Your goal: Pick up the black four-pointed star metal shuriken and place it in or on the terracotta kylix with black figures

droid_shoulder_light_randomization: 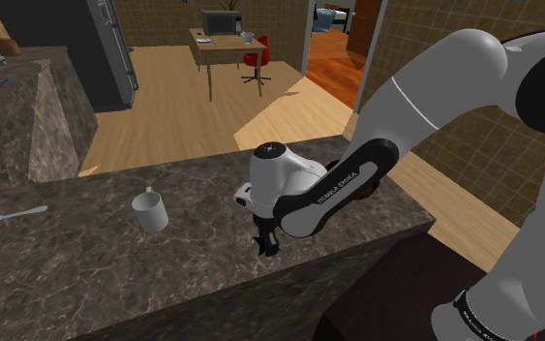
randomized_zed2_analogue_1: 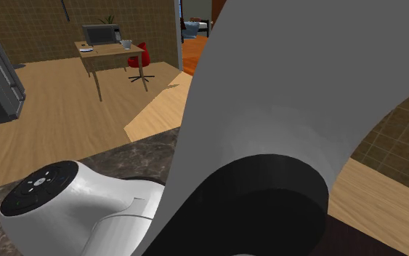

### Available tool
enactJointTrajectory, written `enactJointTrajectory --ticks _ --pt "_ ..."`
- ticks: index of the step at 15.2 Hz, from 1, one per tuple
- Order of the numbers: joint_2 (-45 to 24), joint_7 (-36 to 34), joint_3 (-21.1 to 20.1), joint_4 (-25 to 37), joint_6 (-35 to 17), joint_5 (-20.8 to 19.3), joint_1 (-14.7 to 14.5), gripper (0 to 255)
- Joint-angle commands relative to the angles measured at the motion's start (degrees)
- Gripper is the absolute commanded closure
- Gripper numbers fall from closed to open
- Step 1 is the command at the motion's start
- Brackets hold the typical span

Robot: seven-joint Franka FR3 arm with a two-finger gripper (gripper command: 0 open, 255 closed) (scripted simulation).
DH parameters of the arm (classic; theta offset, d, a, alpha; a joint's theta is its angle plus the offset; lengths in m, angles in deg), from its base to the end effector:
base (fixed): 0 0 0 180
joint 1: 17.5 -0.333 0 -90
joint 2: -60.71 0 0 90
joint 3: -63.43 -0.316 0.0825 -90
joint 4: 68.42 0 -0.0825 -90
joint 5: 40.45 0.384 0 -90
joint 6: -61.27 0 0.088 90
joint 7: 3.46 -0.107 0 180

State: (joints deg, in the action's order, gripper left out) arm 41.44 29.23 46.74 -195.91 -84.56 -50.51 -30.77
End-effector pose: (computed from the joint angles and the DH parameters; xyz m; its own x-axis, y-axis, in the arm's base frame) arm 0.4740 0.2776 0.2275 0.3405 0.9402 0.0009 0.9402 -0.3405 0.0052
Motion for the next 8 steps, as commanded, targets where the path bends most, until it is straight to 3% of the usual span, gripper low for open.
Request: enactJointTrajectory --ticks 1,8 --pt "-0.32 -0.02 0.09 0.00 -0.21 -0.02 0.02 255" --pt "3.57 1.63 -1.04 0.17 3.66 2.15 0.97 255"
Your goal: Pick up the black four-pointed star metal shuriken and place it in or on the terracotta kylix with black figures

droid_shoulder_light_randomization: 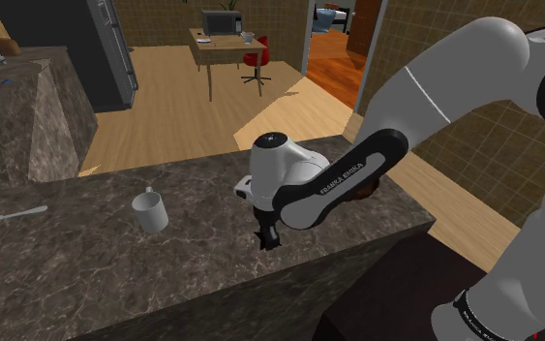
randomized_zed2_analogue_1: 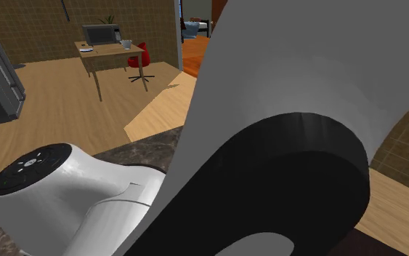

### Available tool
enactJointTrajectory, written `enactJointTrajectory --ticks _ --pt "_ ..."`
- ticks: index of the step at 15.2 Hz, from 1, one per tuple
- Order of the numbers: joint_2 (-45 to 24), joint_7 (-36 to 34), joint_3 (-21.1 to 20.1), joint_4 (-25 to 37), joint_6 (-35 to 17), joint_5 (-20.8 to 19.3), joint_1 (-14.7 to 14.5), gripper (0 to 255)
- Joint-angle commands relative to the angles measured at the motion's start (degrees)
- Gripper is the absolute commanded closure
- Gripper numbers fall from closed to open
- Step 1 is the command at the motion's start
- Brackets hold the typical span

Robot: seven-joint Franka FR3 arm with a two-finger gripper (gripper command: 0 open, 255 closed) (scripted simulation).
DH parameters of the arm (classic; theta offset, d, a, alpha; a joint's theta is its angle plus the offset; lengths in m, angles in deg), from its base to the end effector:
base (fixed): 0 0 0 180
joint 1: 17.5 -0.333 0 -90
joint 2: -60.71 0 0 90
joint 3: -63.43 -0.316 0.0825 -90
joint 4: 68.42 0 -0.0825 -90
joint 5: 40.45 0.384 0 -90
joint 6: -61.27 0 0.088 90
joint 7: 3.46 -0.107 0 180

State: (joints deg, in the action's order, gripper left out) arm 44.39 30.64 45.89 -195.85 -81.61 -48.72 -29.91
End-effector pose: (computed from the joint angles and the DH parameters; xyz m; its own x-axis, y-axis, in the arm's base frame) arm 0.4750 0.2753 0.2511 0.3423 0.9396 0.0004 0.9396 -0.3423 0.0032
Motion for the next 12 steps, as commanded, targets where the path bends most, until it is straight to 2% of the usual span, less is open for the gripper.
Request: enactJointTrajectory --ticks 1,12 --pt "1.25 0.45 -0.34 0.18 1.37 0.71 0.21 255" --pt "7.54 2.83 -1.50 1.81 8.92 4.14 1.06 255"
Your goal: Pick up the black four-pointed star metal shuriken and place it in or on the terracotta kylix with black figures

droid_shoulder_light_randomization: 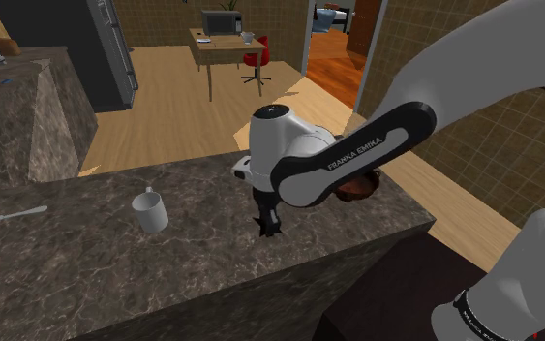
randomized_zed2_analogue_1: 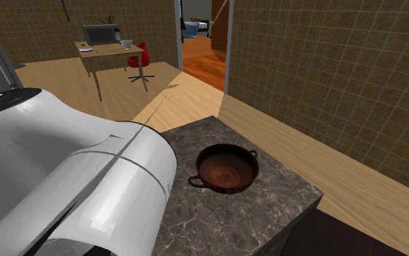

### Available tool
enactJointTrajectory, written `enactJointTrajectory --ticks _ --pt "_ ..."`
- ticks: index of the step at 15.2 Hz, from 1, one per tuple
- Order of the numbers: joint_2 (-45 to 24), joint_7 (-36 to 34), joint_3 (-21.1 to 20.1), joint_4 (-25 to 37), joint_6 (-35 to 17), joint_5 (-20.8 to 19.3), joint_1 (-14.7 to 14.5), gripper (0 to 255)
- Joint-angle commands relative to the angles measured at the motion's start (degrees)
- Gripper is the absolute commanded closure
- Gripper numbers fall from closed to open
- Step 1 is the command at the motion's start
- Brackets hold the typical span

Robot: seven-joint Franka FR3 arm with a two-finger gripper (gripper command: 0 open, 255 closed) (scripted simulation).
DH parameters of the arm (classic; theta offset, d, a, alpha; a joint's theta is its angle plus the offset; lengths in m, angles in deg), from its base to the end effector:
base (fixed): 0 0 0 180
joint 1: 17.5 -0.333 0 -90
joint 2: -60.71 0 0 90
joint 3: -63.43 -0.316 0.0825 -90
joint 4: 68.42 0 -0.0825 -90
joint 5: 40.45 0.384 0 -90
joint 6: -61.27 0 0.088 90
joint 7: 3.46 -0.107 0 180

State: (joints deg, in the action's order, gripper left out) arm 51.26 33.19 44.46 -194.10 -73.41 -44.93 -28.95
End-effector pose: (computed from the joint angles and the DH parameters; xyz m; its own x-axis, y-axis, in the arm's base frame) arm 0.4755 0.2764 0.3144 0.3424 0.9396 0.0005 0.9395 -0.3424 0.0033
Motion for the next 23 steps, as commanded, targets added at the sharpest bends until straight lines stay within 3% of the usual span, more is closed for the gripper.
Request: enactJointTrajectory --ticks 1,15,23 --pt "1.19 0.47 -0.13 0.28 1.42 0.61 0.16 255" --pt "7.08 2.43 -0.45 4.60 11.26 3.39 0.56 255" --pt "14.75 14.73 5.10 -4.12 9.91 5.91 5.85 255"
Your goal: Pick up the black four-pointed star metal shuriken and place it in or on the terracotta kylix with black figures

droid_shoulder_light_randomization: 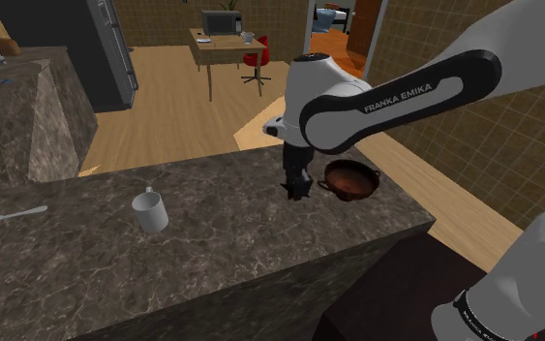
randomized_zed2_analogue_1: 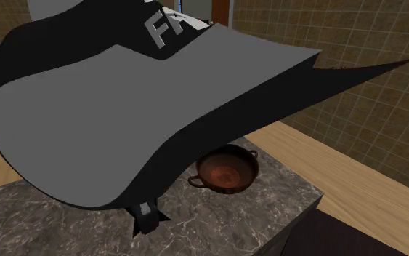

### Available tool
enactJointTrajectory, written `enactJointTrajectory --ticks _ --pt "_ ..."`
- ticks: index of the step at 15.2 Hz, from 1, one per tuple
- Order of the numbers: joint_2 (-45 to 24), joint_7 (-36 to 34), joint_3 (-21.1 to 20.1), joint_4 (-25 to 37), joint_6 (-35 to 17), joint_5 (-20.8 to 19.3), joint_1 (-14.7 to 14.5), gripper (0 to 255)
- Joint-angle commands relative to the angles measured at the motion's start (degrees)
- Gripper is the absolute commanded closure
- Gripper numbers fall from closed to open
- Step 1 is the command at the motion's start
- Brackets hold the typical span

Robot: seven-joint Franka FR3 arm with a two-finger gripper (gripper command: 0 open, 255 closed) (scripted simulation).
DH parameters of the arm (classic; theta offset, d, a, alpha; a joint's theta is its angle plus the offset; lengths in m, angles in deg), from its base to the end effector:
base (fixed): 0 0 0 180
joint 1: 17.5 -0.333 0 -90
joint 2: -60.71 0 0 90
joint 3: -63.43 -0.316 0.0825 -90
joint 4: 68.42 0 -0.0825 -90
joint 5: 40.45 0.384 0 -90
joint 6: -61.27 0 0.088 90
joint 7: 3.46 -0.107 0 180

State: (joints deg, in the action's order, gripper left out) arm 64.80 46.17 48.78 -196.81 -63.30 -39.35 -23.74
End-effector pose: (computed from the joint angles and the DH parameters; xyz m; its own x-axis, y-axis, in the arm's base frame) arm 0.4779 0.1841 0.3981 0.3443 0.9389 -0.0001 0.9389 -0.3443 0.0033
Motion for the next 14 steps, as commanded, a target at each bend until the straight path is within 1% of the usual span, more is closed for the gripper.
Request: enactJointTrajectory --ticks 1,8,14 --pt "1.93 3.26 1.58 -2.20 -0.29 0.45 1.28 255" --pt "5.38 13.66 7.56 -5.97 -0.55 0.25 5.79 255" --pt "6.03 22.37 12.91 -6.62 -0.50 -0.77 9.81 255"
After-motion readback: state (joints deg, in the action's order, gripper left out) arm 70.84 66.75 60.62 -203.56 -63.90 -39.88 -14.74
